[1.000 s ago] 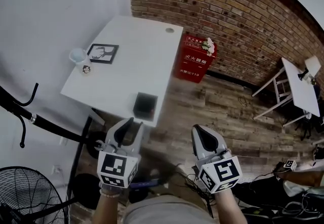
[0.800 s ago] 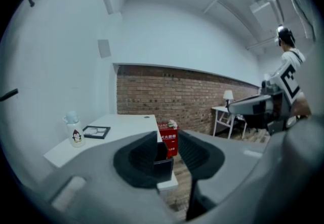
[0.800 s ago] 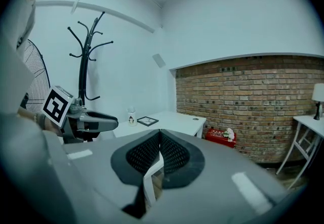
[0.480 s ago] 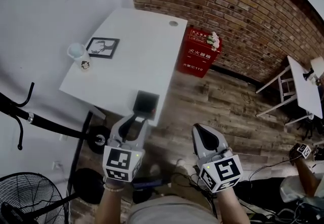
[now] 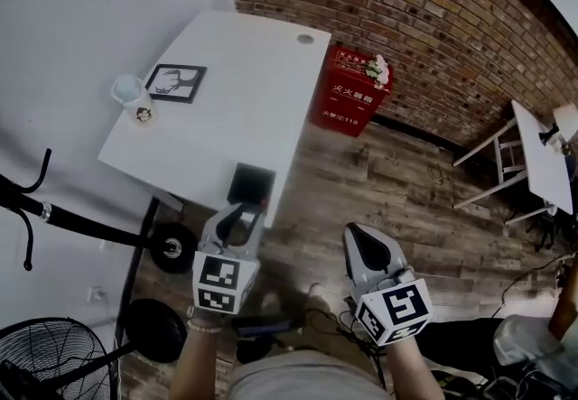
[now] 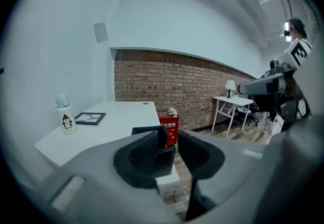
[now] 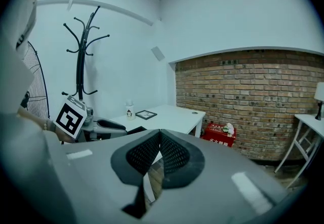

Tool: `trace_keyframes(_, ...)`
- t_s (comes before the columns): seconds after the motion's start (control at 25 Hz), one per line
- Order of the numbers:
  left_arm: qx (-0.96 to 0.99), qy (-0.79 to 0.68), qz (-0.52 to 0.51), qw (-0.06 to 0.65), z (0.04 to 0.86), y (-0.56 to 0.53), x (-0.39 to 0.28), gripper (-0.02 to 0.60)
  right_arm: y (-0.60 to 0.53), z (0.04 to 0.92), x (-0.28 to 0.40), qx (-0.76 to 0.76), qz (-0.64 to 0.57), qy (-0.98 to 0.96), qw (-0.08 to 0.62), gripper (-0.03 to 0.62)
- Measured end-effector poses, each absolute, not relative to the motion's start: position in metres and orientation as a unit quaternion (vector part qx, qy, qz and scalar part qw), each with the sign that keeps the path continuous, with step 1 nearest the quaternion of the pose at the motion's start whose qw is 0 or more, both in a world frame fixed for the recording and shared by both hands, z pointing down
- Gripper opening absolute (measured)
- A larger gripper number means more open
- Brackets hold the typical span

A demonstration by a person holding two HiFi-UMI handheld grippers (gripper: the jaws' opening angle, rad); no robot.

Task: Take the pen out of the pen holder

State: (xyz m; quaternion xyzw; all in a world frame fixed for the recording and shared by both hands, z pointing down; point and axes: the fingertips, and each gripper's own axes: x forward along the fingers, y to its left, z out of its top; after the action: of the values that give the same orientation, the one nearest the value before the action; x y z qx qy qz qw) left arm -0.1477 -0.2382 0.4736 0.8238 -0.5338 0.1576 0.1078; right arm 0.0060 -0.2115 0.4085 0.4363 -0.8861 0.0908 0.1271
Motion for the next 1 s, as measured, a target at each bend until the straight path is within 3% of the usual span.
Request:
trace_keyframes(0.84, 0.817, -0.529, 0.198, 0.113, 0.507, -0.266, -0.128, 0.115, -0.231, 0.414, 0.039, 0.455, 0.098, -0.875, 0.132, 0.003)
trace_keyframes(1.0, 0.814, -0.535, 0.198, 0.11, 0.507, -0.268, -0.127, 0.091, -0.232, 0.414, 0.041, 0.453, 0.097, -0.876, 0.131, 0.003)
